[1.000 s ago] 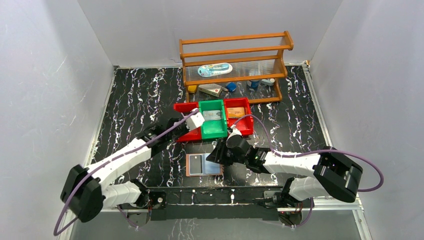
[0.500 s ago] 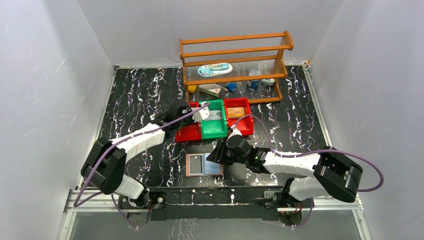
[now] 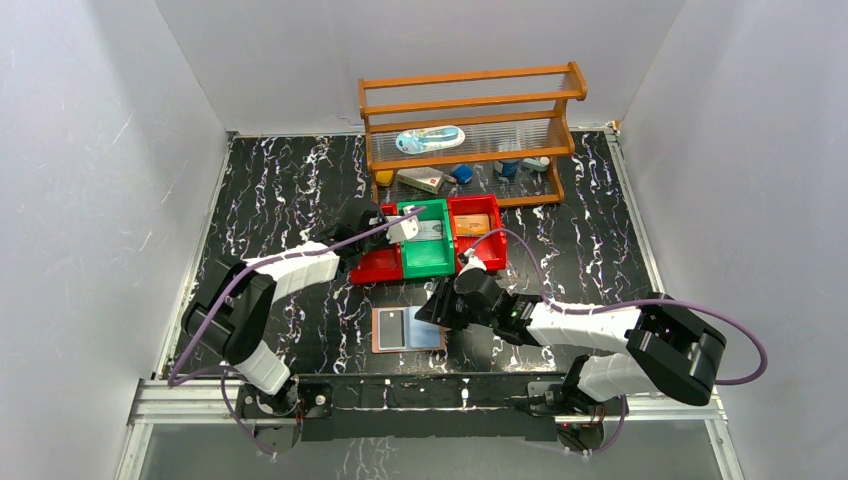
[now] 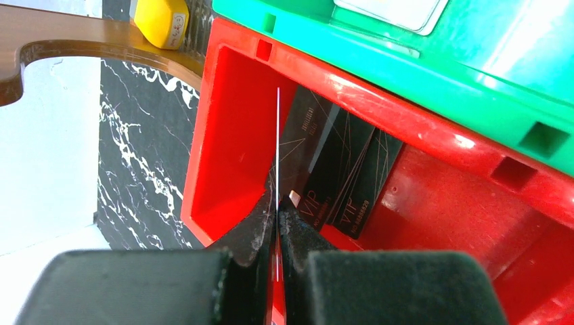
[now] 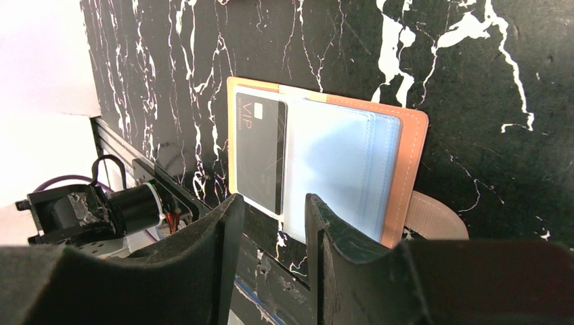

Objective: Take the credit cards out of the card holder

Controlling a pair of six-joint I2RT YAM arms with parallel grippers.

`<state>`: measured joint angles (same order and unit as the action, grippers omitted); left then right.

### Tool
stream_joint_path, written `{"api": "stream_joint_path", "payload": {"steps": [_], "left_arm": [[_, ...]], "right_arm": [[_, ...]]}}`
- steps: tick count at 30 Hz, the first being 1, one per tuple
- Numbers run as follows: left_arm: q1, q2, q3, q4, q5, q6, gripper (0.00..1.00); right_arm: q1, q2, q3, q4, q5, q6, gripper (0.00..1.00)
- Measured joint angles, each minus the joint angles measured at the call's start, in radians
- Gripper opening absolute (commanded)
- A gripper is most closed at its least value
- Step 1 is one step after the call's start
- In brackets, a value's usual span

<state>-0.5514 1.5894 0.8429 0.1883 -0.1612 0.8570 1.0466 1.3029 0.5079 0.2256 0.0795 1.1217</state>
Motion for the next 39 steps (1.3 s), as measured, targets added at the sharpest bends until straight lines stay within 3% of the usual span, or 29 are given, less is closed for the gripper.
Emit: {"api": "stream_joint_path", "payload": {"steps": [5, 14, 22, 27, 30, 39], "left_arm": [[0.006, 0.029, -0.001, 0.038, -0.002, 0.007, 0.00], [0.007, 0.037, -0.013, 0.066, -0.005, -0.006, 0.24], [0.007, 0.036, -0.034, 0.068, -0.003, -0.023, 0.34], [0.008, 0.032, -0.034, 0.066, 0.000, -0.028, 0.24], [0.012, 0.032, -0.035, 0.065, 0.002, -0.031, 0.00], [0.019, 0.032, -0.038, 0.079, 0.020, -0.035, 0.00]], "right_arm": [[-0.007, -0.001, -0.001, 0.000, 0.000, 0.000, 0.47], [-0.013, -0.003, -0.002, 0.000, -0.001, 0.000, 0.48], [-0.013, -0.006, -0.002, 0.000, -0.001, 0.000, 0.48], [-0.013, -0.007, -0.005, 0.000, -0.001, 0.000, 0.48], [-0.013, -0.011, -0.010, -0.008, -0.001, 0.000, 0.48], [-0.019, -0.019, -0.011, -0.019, -0.001, 0.000, 0.48]]}}
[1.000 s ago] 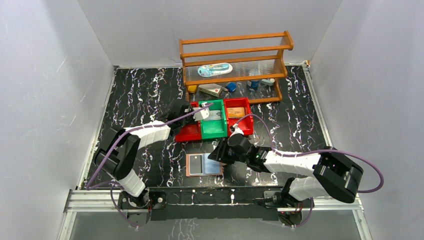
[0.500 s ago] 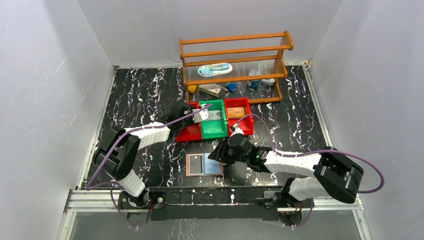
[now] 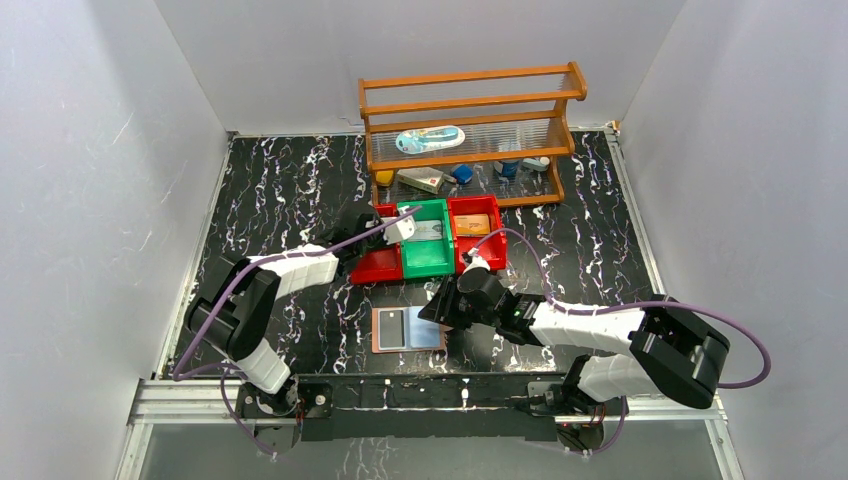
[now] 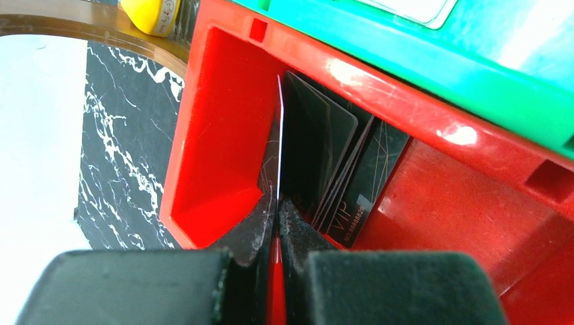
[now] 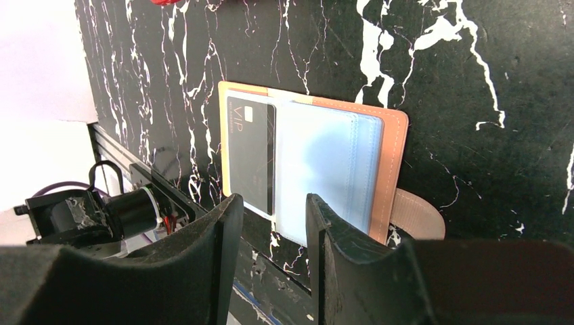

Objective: Take the credit cards out of the card holder

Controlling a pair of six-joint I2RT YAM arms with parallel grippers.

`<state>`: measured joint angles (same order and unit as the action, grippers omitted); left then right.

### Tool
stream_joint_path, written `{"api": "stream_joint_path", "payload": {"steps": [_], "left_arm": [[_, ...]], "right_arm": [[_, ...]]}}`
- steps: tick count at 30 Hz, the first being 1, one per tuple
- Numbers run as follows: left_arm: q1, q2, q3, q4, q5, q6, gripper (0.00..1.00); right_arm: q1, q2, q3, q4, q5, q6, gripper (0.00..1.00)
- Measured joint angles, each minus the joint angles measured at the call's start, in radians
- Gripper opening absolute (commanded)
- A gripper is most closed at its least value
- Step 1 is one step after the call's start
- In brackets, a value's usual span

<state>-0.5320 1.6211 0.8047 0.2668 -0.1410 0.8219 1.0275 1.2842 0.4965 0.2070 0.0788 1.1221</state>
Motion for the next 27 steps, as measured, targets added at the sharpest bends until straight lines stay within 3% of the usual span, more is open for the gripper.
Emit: {"api": "stream_joint_path", "payload": {"steps": [11, 21, 27], "left_arm": [[0.008, 0.000, -0.064, 0.115, 0.024, 0.080, 0.01], [0.011, -0.044, -0.112, 0.124, 0.076, 0.104, 0.39], [0.011, -0.165, -0.127, 0.112, 0.097, 0.077, 0.47]], "right_arm": [[-0.003, 0.000, 0.000, -0.001, -0.003, 0.000, 0.48], [-0.007, 0.000, 0.000, -0.001, -0.005, 0.000, 0.49], [-0.007, 0.000, 0.000, -0.001, -0.010, 0.000, 0.49]]}}
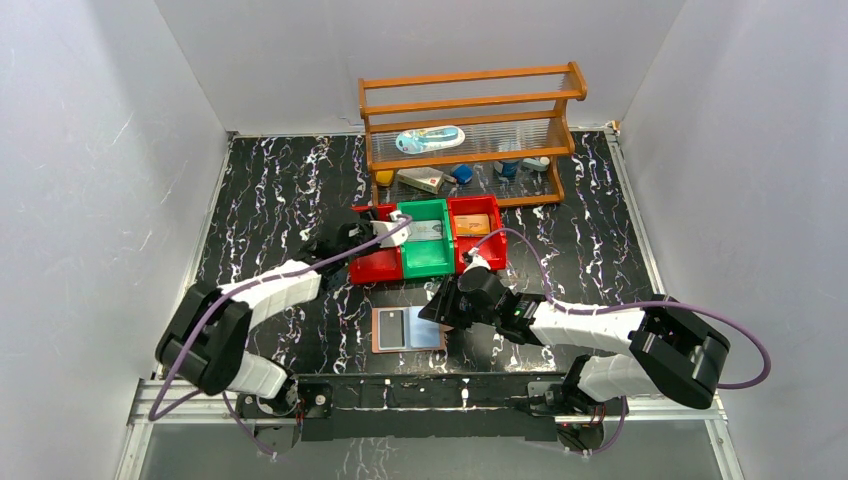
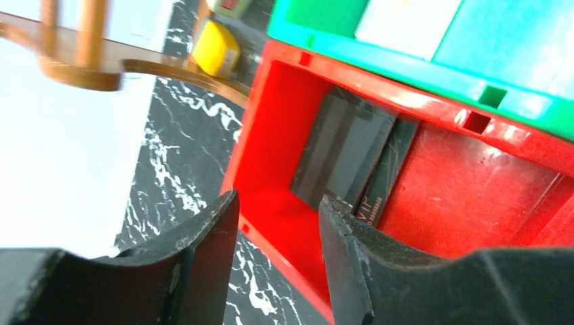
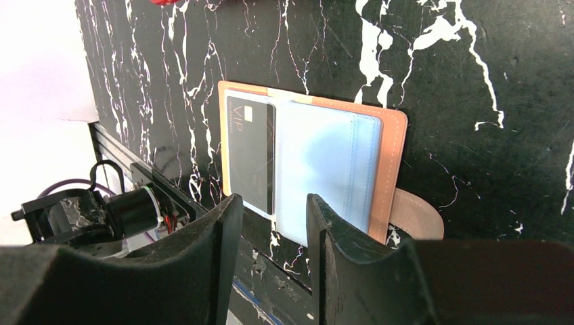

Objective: Take the credit cards out of the card holder

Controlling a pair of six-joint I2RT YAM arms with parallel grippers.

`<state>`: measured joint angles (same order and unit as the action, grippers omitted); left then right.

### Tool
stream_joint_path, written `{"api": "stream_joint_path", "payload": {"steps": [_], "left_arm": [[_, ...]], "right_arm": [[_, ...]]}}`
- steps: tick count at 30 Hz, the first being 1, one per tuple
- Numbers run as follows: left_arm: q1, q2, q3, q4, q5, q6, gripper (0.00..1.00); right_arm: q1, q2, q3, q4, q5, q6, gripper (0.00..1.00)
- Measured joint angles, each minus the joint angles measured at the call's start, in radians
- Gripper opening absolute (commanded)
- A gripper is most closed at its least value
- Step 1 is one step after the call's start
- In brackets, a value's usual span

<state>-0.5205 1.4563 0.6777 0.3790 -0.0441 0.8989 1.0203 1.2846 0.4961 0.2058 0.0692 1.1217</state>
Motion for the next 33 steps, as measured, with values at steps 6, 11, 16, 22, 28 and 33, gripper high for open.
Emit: {"api": "stream_joint_path", "payload": {"steps": [6, 11, 16, 22, 28, 33], "left_arm": [[0.000, -0.189, 0.000, -0.047, 0.009, -0.135, 0.59], [0.000, -0.433, -0.015, -0.134, 0.046, -0.436, 0.71], [0.001, -0.663, -0.067, -0.289, 0.050, -0.819, 0.77], [0.002, -0.798, -0.123, -0.502, -0.007, -1.200, 0.81], [0.002, -0.879, -0.187, -0.626, -0.011, -1.391, 0.84], [0.002, -0.911, -0.195, -0.673, 0.008, -1.436, 0.86]], "right_arm": [[-0.003, 0.000, 0.000, 0.001, -0.010, 0.000, 0.50], [-0.005, 0.000, 0.000, 0.008, -0.030, 0.000, 0.51], [-0.005, 0.028, 0.000, 0.062, -0.072, 0.000, 0.51], [0.007, 0.158, 0.035, 0.135, -0.133, 0.001, 0.51], [0.036, 0.256, 0.114, 0.140, -0.139, 0.002, 0.50], [0.040, 0.283, 0.123, 0.145, -0.146, 0.004, 0.49]]}}
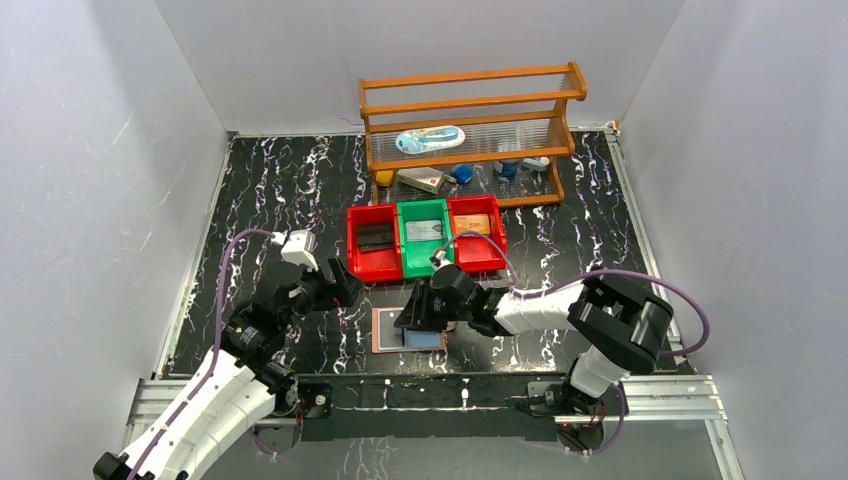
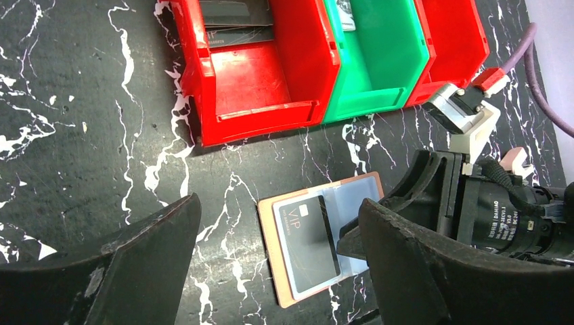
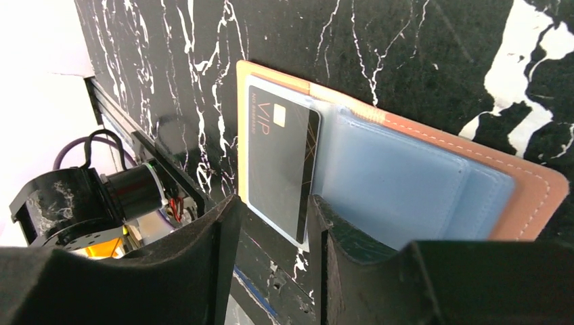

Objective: Take the credit cards out of the card holder

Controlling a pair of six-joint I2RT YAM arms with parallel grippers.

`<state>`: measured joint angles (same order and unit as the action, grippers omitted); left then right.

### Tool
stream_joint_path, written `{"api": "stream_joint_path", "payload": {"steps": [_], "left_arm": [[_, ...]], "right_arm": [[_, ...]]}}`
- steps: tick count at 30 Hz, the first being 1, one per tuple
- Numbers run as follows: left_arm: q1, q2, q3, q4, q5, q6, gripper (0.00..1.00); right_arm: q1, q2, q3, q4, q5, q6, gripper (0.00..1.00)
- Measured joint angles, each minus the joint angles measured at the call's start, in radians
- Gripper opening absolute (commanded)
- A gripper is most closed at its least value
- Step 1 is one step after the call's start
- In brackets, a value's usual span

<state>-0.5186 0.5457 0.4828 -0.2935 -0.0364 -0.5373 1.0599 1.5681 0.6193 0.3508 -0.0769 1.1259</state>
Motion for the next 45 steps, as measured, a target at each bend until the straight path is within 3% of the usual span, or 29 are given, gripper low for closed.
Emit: {"api": "stream_joint_path", "payload": {"steps": [4, 7, 16, 23, 31, 45], "left_arm": [[0.000, 0.003, 0.000, -0.023, 0.002, -0.025, 0.85], [0.000, 0.015, 0.000, -0.019, 0.029, -0.037, 0.77], [0.000, 0.183, -0.040, 0.092, 0.289, -0.055, 0.56], [0.000, 0.389, -0.042, 0.093, 0.395, -0.067, 0.55], [-0.002, 0.475, -0.042, 0.113, 0.419, -0.117, 0.52], [-0.042, 0.616, -0.046, 0.177, 0.441, -0.137, 0.36]], "right_arm": [[0.000, 0.037, 0.003, 0.010, -0.013, 0.000, 0.46], [0.000, 0.063, 0.013, 0.021, -0.017, 0.007, 0.44], [0.000, 0.069, -0.003, 0.043, -0.003, 0.057, 0.40], [0.001, 0.065, -0.008, 0.044, 0.016, 0.077, 0.41], [0.002, 0.061, -0.014, 0.049, 0.029, 0.082, 0.41], [0.002, 0.061, -0.027, 0.071, 0.029, 0.103, 0.41]]}}
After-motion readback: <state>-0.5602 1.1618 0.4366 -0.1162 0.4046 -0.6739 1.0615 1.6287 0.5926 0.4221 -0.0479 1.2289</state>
